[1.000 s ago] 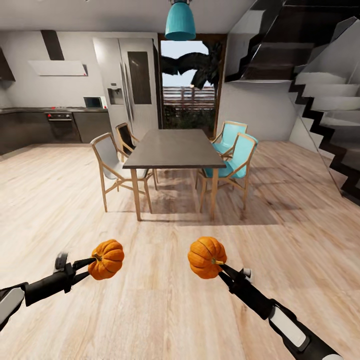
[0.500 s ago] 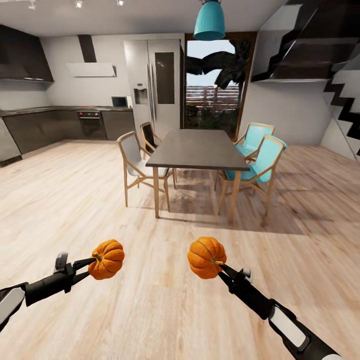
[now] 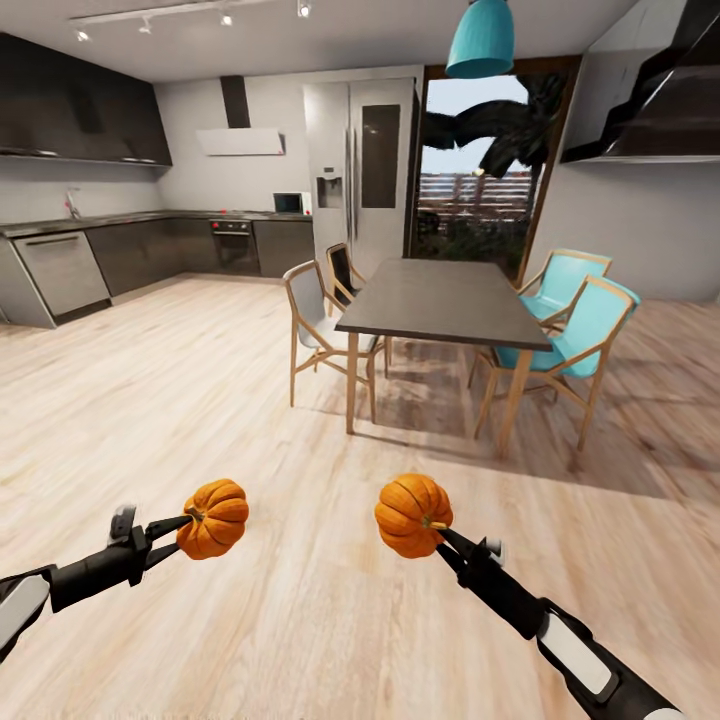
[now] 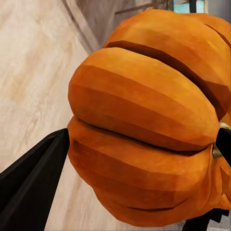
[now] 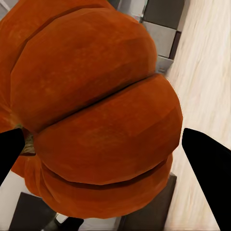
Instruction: Place each of the two pumpkins and all three candles from the living room inside a cabinet in the living room (use any cabinet), then make sure every cabinet is closed, and position the cauldron so it is next to a table in the living room.
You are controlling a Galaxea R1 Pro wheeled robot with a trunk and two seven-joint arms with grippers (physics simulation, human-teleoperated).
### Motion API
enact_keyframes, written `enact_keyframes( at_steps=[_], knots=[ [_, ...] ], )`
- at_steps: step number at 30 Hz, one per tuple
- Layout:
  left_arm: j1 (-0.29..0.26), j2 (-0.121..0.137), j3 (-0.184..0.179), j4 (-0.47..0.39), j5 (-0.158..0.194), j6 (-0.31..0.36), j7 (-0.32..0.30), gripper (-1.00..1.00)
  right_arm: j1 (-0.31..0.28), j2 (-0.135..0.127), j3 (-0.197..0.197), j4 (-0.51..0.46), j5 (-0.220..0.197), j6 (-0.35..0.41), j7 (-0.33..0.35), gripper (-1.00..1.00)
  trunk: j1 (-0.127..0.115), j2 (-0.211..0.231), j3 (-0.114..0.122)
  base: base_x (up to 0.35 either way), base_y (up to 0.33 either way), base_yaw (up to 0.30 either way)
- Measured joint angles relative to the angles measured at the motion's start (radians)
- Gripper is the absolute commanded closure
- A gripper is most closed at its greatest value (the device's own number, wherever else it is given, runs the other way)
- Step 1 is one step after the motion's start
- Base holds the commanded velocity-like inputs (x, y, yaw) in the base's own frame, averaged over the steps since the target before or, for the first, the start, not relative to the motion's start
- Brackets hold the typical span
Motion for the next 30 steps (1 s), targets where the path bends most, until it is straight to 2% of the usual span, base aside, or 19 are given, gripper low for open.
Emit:
enact_keyframes(
  at_steps=[10, 30],
  knots=[
    [0.0, 0.0, 0.0, 0.0, 0.0, 0.001, 0.0, 1.0, 0.0, -0.001, 0.0, 0.0, 0.0, 0.0, 0.0, 1.0, 0.0, 0.0, 0.0, 0.0, 0.076, 0.275],
    [0.0, -0.001, 0.0, 0.018, 0.0, 0.001, 0.0, 1.0, 0.0, -0.002, 0.003, 0.0, 0.001, 0.003, 0.002, 1.0, 0.0, 0.0, 0.0, -0.056, 0.307, 0.275]
  ],
)
